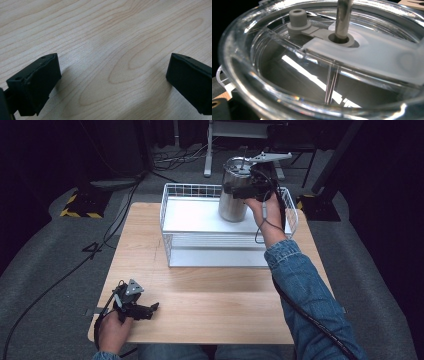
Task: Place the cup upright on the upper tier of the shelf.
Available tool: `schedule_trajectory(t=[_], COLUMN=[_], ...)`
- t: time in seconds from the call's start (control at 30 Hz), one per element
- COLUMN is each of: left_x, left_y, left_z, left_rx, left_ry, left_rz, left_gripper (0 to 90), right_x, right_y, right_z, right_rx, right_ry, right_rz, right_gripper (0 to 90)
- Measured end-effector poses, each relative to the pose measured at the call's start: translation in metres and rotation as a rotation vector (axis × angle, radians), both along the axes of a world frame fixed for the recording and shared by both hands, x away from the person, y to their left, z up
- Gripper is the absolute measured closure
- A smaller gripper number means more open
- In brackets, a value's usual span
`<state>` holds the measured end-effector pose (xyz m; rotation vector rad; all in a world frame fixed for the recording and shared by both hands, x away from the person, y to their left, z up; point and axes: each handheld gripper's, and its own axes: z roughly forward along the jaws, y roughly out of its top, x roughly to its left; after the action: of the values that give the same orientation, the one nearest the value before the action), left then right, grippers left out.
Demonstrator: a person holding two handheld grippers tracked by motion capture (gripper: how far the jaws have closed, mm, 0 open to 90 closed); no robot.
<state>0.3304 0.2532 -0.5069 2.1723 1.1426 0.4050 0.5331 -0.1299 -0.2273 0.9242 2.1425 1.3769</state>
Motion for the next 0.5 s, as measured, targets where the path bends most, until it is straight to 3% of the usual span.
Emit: schedule_trajectory(t=[0.5], left_x=[0.0000], left_y=[0.0000], left_z=[0.0000], left_rx=[0.000], left_ry=[0.000], left_rz=[0.000], left_gripper=[0.0], right_x=[0.0038], right_y=[0.0010], right_z=[-0.0104], right_rx=[-0.006], right_ry=[0.007], right_rz=[-0.007], right_gripper=[3.6])
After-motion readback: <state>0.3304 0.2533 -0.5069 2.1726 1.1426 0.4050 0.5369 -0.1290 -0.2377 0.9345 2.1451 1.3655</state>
